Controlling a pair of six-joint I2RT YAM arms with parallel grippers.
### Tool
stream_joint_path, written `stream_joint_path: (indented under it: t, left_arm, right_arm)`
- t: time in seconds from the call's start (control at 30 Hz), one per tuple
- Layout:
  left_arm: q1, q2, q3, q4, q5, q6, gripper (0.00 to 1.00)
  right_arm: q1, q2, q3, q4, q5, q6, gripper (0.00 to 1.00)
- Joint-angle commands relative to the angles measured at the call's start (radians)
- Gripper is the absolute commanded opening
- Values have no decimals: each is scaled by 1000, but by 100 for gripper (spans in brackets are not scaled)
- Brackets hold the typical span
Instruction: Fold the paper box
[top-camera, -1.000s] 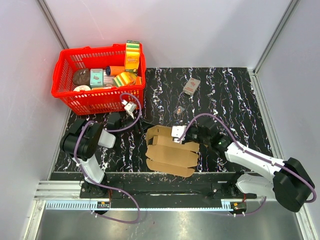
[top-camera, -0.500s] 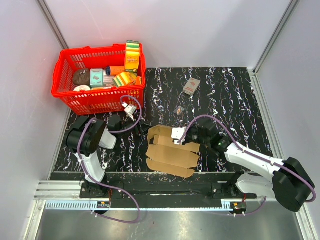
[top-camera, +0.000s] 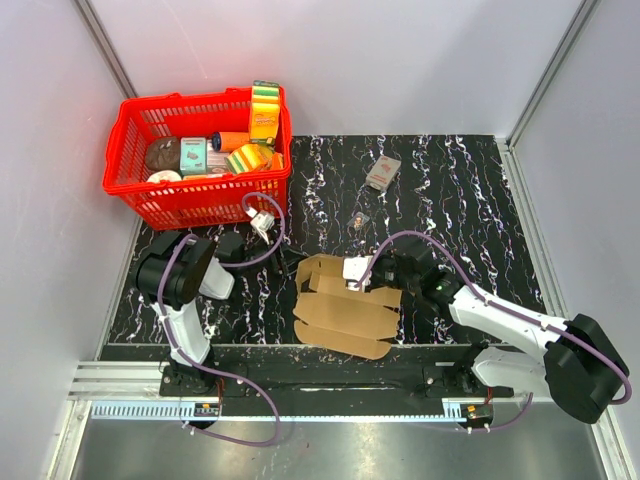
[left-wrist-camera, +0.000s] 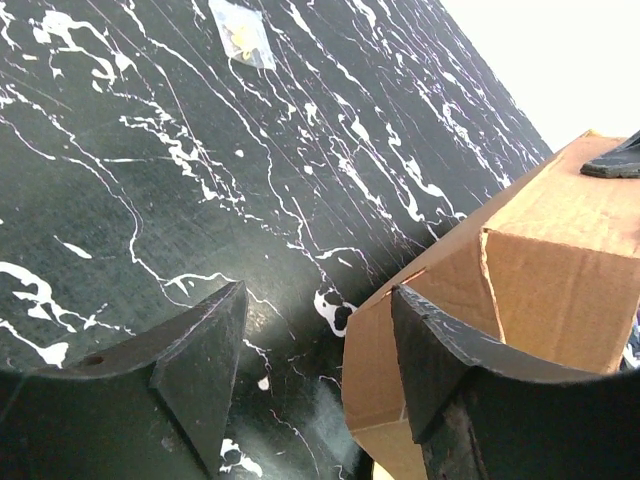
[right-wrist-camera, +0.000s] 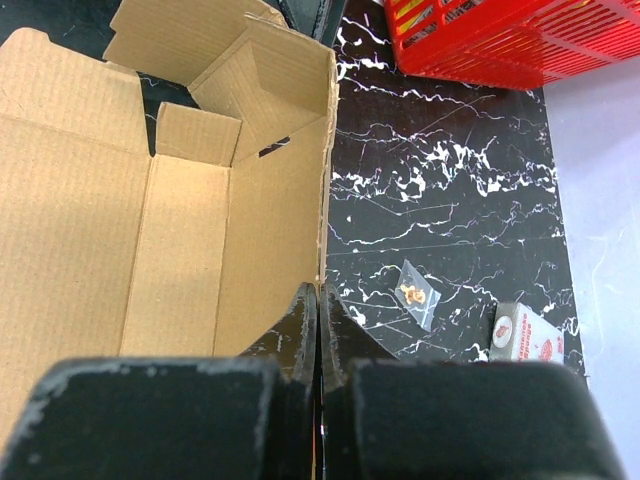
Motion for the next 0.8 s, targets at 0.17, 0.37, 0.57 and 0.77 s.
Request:
stream_joint_path:
  t: [0.17, 0.37, 0.57, 0.77]
  left_arm:
    - [-8, 28, -23, 198, 60, -17, 62]
    - [-12, 31, -41, 221, 75, -19, 61]
    - [-25, 72, -73, 325, 104, -50, 61]
    - [-29, 78, -105, 402, 98, -57, 60]
  right_arm:
    - [8, 0, 2, -33, -16, 6, 1]
    - [8, -5, -19, -4, 10, -14, 0]
    - [8, 18, -38, 91, 89, 19, 0]
    - [6, 35, -32, 139, 116, 44, 0]
